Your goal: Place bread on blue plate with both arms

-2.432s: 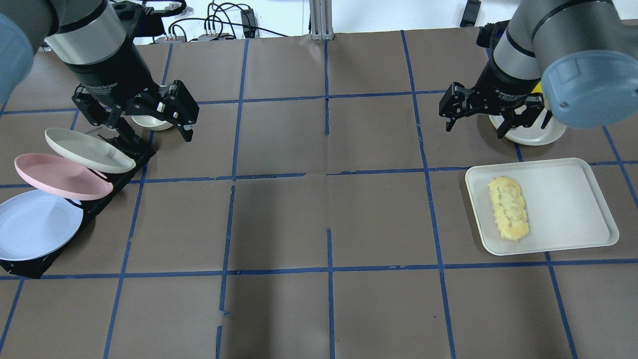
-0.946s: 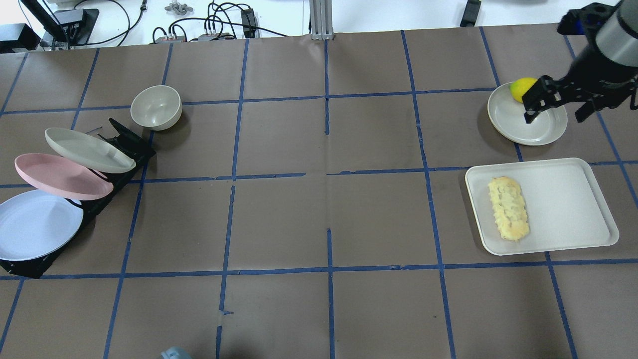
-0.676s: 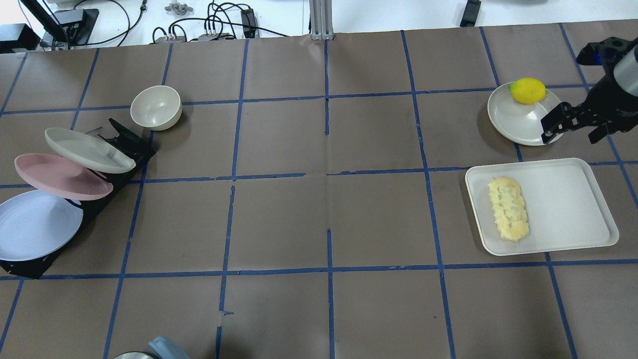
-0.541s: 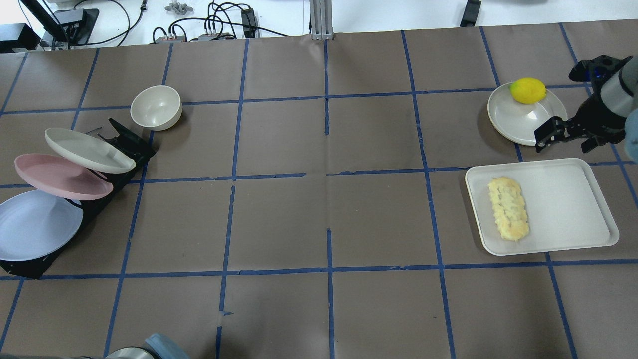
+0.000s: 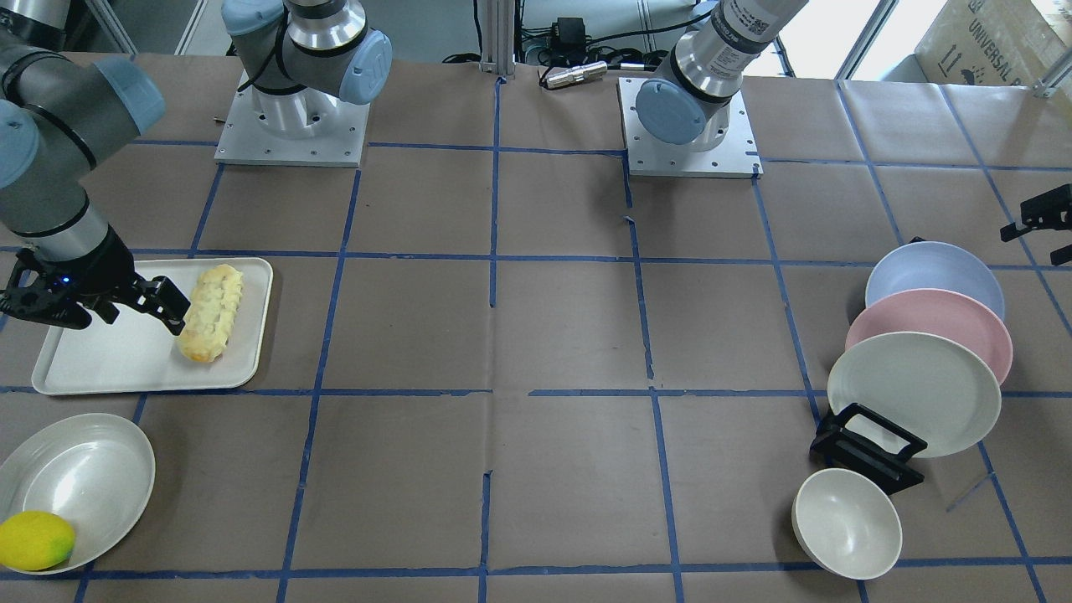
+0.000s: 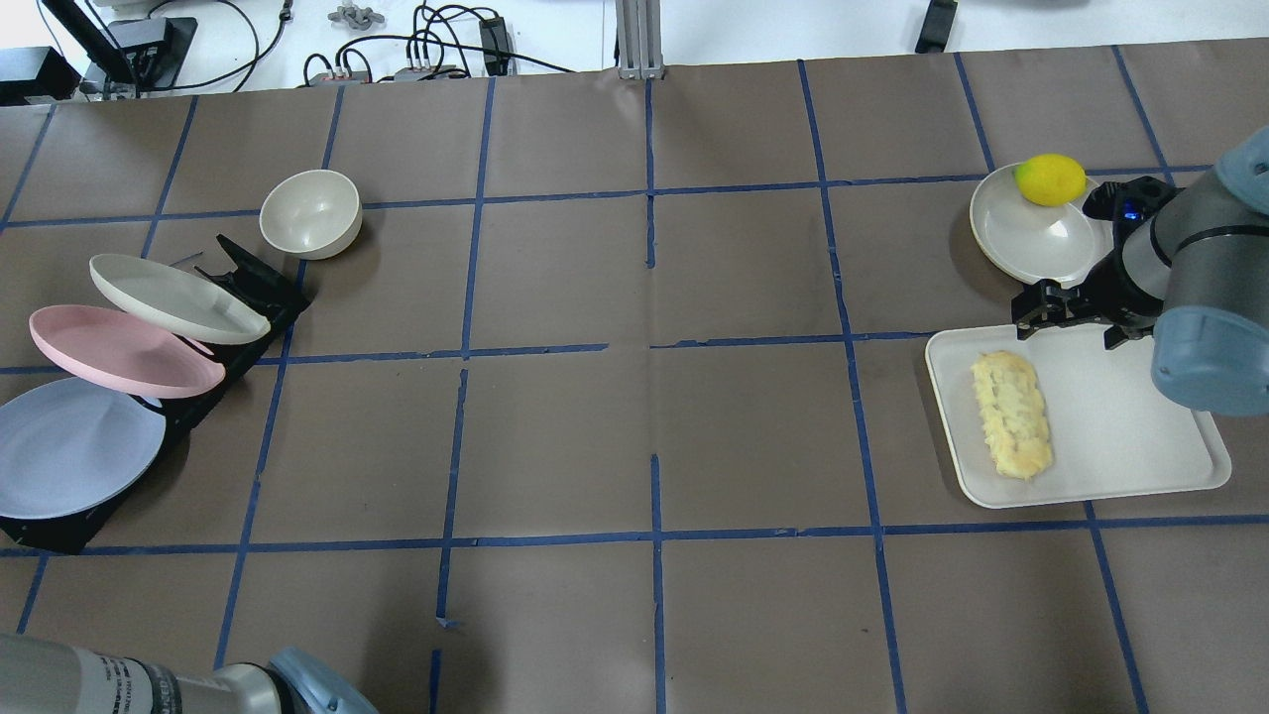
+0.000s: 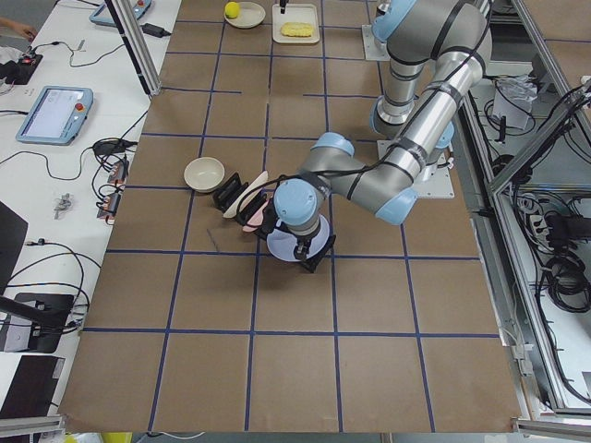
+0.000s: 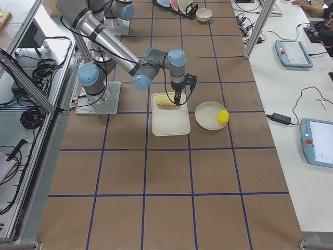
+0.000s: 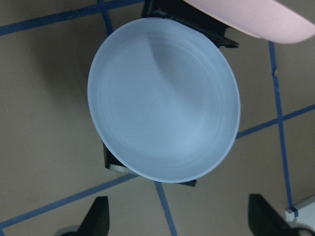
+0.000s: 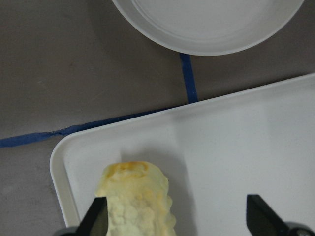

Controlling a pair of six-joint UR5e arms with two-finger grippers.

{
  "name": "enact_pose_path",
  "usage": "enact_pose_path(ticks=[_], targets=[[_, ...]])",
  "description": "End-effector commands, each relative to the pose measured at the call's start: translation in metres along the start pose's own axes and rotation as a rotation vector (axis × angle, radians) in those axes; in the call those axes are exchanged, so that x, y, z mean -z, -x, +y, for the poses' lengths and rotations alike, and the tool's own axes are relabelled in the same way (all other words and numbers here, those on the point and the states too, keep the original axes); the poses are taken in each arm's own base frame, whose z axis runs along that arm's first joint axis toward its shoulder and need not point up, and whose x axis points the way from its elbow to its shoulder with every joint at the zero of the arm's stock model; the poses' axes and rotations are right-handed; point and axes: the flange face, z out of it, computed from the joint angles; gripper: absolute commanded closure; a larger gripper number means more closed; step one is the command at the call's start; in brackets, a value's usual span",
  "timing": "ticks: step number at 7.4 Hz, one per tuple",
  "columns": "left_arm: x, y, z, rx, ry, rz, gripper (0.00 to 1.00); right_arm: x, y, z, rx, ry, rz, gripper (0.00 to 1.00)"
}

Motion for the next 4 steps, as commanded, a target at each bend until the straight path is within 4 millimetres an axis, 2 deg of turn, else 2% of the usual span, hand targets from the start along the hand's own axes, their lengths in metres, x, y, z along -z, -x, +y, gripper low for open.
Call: enact_pose_path(ticks=[1, 2, 3, 4], targets=[[-0.041, 0.025, -0.014, 0.017, -0.017, 0.041, 0.01, -0.019, 0.011, 0.019, -0.014, 0.045, -0.017, 0.00], [-0.066, 0.039, -0.026, 0.005, -0.069, 0.040, 0.01, -0.029, 0.014, 0.031, -0.016, 0.072, -0.023, 0.00], [-0.068, 0.048, -0.030, 0.001, -0.069, 0.027, 0.01, -0.034, 0.015, 0.036, -0.013, 0.084, -0.026, 0.00], [-0.079, 0.048, -0.030, 0.001, -0.063, 0.047, 0.01, -0.038, 0.016, 0.040, -0.014, 0.094, -0.028, 0.00]])
